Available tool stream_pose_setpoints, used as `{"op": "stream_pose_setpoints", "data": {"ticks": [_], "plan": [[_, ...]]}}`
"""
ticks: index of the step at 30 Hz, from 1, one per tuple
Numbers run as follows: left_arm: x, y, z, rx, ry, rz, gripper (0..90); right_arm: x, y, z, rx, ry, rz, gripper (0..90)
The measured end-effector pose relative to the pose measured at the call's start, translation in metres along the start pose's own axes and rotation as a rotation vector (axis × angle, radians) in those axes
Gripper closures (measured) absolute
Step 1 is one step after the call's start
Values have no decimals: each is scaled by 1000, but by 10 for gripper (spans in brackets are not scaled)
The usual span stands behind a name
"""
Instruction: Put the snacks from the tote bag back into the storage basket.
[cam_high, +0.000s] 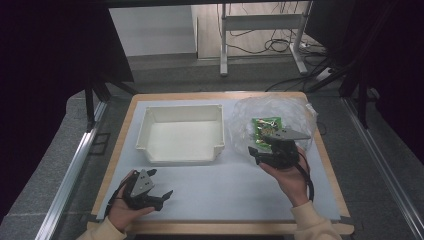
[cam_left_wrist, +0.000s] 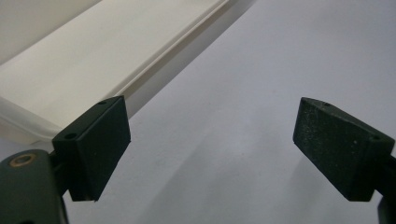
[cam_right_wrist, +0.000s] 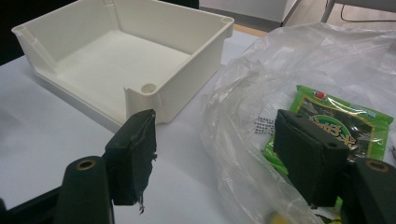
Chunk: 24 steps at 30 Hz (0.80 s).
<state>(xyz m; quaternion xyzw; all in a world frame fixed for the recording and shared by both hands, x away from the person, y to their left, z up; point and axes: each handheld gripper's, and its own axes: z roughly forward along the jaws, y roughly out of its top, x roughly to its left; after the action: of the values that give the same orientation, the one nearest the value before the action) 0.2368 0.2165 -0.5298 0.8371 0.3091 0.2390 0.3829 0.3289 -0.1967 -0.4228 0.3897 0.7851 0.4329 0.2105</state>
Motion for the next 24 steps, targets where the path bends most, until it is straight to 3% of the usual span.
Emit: {"op": "stream_pose_setpoints", "data": {"ticks": [24], "plan": [[-1, 0, -2, -1, 2, 2, 110, -34, 18, 15, 61, -13, 61, 319]]}}
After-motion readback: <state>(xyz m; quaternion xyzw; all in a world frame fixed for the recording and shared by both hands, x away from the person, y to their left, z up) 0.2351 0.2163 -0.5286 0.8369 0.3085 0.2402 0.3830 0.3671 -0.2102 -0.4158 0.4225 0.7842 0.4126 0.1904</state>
